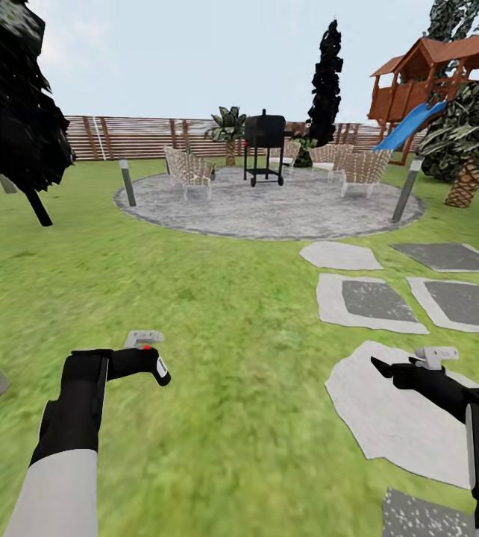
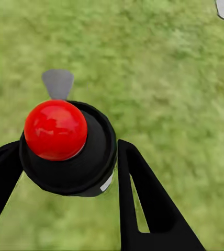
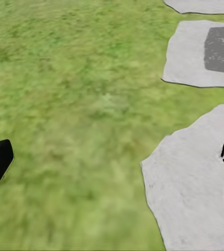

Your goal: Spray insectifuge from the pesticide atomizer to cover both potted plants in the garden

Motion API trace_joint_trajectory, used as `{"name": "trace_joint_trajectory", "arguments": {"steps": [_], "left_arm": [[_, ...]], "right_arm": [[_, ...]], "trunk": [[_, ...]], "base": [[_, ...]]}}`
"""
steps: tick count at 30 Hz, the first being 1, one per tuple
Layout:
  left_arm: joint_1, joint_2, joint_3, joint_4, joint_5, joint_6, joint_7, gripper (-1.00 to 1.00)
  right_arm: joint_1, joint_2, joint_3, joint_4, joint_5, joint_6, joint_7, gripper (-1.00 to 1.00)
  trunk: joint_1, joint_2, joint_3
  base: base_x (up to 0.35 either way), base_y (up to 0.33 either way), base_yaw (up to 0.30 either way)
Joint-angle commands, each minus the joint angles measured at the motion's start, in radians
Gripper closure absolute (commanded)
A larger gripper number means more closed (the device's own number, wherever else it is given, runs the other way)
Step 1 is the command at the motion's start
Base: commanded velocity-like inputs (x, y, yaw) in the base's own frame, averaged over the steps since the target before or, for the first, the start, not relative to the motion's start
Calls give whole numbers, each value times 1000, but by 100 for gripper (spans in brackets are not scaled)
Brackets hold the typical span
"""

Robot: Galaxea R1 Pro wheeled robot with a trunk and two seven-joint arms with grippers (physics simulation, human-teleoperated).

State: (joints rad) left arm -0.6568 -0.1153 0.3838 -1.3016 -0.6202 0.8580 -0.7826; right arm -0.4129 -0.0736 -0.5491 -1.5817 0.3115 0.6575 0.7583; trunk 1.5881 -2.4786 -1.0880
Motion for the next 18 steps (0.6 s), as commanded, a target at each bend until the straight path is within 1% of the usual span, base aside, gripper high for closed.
{"name": "trace_joint_trajectory", "arguments": {"steps": [1, 5, 7, 18], "left_arm": [[-1, -1, 3, -1, -9, 3, -10, 100], [-1, -1, 3, -1, -9, 3, -10, 100], [-1, -1, 3, 0, -9, 3, -10, 100], [-1, -1, 1, 1, -9, 2, -10, 100]], "right_arm": [[-1, 0, -2, -1, 10, 2, 10, -100], [-1, 0, -2, -1, 10, 2, 10, -100], [-1, -1, -2, -1, 10, 2, 10, -100], [-1, -3, -3, -1, 9, 2, 10, -100]], "trunk": [[0, 0, -1], [0, 0, 1], [0, 0, 1], [0, 0, 1]], "base": [[332, 0, 234], [332, 0, 226], [332, 0, 137], [332, 0, 20]]}}
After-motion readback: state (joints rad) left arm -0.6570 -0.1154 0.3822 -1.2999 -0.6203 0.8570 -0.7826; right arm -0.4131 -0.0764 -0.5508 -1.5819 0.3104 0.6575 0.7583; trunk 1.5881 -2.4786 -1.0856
